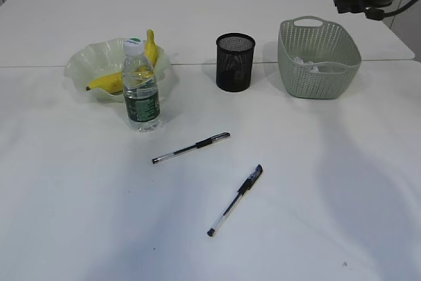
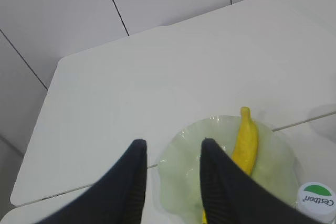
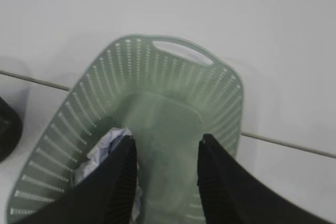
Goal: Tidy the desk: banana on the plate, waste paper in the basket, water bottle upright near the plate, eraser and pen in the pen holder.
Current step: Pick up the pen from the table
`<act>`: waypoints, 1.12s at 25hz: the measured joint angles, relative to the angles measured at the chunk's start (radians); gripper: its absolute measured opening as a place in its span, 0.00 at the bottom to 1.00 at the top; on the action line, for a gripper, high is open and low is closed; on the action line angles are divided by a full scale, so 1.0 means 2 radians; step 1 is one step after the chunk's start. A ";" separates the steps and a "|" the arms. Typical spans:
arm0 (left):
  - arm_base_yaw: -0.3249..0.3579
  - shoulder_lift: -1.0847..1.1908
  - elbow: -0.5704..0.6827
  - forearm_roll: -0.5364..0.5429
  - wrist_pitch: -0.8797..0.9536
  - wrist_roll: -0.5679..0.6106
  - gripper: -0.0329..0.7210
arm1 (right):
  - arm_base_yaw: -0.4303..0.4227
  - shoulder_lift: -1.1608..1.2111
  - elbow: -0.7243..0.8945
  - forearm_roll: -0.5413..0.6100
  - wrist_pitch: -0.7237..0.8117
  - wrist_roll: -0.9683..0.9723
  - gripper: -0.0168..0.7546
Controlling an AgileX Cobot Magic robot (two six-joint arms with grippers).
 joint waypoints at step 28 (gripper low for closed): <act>0.000 0.000 0.000 0.002 0.040 0.000 0.36 | -0.012 -0.182 0.160 -0.100 0.022 0.083 0.41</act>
